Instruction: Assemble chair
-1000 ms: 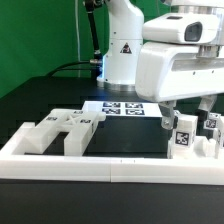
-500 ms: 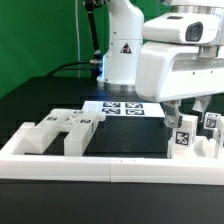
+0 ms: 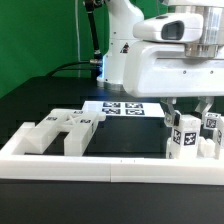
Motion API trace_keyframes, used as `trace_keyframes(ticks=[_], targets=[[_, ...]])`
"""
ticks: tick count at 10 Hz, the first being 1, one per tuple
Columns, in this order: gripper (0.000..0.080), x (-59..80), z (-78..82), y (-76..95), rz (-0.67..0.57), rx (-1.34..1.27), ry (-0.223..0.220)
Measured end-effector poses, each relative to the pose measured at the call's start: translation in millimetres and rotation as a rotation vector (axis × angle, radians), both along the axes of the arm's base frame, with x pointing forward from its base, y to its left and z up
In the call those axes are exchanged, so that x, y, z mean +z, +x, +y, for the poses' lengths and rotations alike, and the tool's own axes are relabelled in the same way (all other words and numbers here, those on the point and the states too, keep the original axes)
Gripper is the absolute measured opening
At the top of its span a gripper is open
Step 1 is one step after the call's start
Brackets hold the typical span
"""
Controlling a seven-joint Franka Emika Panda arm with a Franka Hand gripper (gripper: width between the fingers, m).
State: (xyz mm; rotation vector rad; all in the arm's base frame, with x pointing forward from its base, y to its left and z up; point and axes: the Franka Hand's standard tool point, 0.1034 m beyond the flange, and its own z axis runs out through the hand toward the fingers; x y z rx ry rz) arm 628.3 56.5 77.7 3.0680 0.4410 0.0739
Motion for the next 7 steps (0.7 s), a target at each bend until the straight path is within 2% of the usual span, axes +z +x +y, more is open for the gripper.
trace_keyframes(ticks=[5, 7], targets=[[0.0291, -0.2, 3.1, -1.0, -0.008, -0.45, 0.039], [0.0292, -0.1, -0.2, -4.5, 0.005, -0.536, 0.034]])
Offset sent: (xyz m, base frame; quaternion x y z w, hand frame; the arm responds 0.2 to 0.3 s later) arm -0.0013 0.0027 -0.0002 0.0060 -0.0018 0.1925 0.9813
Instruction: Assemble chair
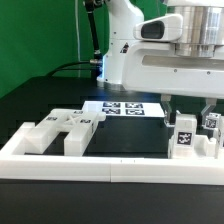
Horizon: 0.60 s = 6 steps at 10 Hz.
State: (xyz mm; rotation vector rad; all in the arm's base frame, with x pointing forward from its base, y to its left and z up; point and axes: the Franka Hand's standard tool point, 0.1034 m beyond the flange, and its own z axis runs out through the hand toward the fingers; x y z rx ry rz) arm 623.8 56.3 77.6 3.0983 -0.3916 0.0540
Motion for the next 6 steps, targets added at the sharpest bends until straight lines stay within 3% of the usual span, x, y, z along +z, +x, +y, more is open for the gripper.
trace_keyframes(ticks=[4, 5, 6], targets=[[0.0295, 0.6, -3.8, -5.2, 0.025, -0.08, -0.002], [0.0374, -0.2, -3.6, -5.5, 0.026, -0.08, -0.002], [0.0554, -0.2, -3.5, -5.4, 0.026, -0.08, -0.002]])
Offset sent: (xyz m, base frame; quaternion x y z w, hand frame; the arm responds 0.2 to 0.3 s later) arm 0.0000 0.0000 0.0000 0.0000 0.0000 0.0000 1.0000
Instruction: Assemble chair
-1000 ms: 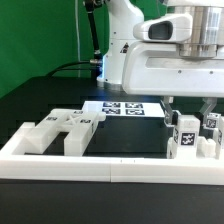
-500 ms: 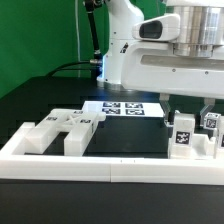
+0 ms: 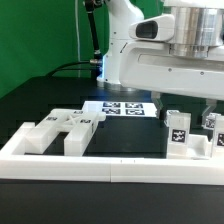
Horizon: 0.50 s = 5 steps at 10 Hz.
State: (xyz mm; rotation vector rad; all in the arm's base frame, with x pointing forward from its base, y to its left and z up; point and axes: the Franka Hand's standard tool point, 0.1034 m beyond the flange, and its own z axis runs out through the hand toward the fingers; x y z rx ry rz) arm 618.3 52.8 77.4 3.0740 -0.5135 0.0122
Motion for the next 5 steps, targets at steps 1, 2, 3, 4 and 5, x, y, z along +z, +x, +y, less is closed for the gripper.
trace_keyframes(ticks=[1, 2, 3, 4, 5], targets=[[0.0554, 0.8, 0.3, 0.3, -0.001, 0.005, 0.0], [0.0629, 2.8, 1.2, 0.8, -0.004, 0.021, 0.001], [0.0644, 6.3, 1.2, 1.1, -0.008, 0.041, 0.002], [0.0644, 8.9, 3.2, 0.8, -0.024, 0.051, 0.002], [0.0648, 11.2, 7.1, -1.6, -0.047, 0.069, -0.001]])
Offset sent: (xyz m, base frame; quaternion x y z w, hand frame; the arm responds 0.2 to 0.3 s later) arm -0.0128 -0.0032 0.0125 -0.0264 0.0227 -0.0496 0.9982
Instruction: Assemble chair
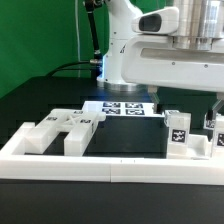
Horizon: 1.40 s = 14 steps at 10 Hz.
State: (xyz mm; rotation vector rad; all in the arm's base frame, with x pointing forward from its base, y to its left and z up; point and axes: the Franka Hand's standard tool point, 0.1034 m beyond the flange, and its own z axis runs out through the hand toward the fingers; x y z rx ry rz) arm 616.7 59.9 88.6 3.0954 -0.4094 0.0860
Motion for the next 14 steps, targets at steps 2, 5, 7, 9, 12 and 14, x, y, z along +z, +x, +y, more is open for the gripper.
trace_keyframes(ticks=[2, 5, 7, 9, 12, 14], targets=[[0.0648, 4.7, 7.4, -10.2, 0.001, 0.024, 0.003], [0.0648, 5.3, 3.4, -11.5, 0.003, -0.014, 0.024], [0.0648, 4.7, 2.9, -12.0, -0.001, 0.0, 0.023], [0.0648, 2.4, -0.3, -20.5, -0.023, 0.066, 0.018], [0.0648, -10.8, -4.9, -28.3, -0.069, 0.12, 0.004], [0.0648, -30.0, -5.1, -28.4, -0.085, 0.125, -0.007]])
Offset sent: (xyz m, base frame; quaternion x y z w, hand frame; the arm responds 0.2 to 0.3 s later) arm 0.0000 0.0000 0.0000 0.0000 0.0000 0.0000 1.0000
